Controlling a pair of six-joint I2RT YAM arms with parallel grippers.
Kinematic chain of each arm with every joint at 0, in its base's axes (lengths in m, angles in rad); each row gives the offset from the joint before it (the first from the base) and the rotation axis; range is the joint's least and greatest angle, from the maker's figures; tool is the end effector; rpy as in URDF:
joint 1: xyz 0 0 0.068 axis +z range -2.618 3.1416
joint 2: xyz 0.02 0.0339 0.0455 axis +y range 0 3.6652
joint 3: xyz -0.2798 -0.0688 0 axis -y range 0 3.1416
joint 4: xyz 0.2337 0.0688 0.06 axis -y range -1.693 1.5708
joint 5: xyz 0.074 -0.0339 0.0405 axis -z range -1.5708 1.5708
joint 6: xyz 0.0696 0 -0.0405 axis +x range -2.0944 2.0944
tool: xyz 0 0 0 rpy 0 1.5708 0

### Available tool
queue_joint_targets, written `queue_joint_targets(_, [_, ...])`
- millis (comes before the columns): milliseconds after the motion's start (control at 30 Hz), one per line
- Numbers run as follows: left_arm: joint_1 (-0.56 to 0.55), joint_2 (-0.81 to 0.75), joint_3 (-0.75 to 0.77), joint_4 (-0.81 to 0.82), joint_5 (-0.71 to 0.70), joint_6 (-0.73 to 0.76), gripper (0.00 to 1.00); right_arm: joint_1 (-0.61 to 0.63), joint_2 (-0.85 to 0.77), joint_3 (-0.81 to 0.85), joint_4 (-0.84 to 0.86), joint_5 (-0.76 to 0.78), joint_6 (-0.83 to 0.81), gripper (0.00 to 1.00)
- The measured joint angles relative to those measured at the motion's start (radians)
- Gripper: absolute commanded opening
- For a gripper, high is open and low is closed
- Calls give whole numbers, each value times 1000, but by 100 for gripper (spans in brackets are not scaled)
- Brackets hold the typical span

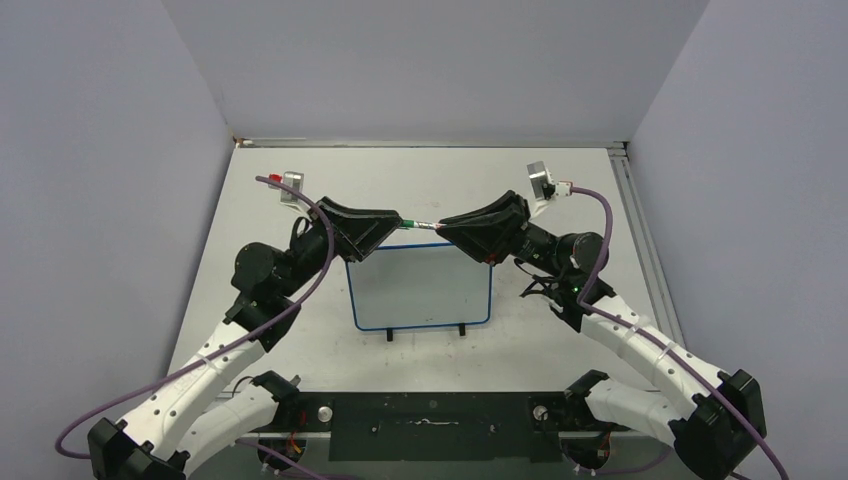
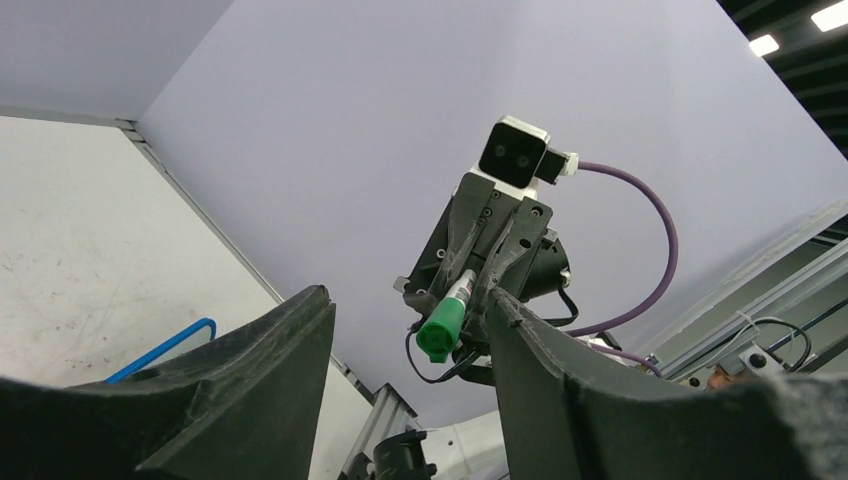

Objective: Write a sentence on the whiteboard
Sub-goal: Open the whiteboard marker at the center of the board.

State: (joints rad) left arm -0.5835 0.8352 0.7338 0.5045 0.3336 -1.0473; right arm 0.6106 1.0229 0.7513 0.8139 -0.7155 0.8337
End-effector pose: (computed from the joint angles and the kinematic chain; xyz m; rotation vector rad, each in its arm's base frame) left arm 0.1538 -0.1289 0.4118 0.0239 1.3579 -1.6021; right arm 0.1572 0.1658 0.4128 -0.6092 1.1904 1.6176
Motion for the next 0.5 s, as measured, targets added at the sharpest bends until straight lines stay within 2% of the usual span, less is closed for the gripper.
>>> queue_joint_targets(200, [3,17,0,13,-16,-37,44,6,4,0,8,-6,10,5])
queue_joint_targets(500, [3,32,0,22,-16,-75,34,14,18,0,-5,-6,-3,5])
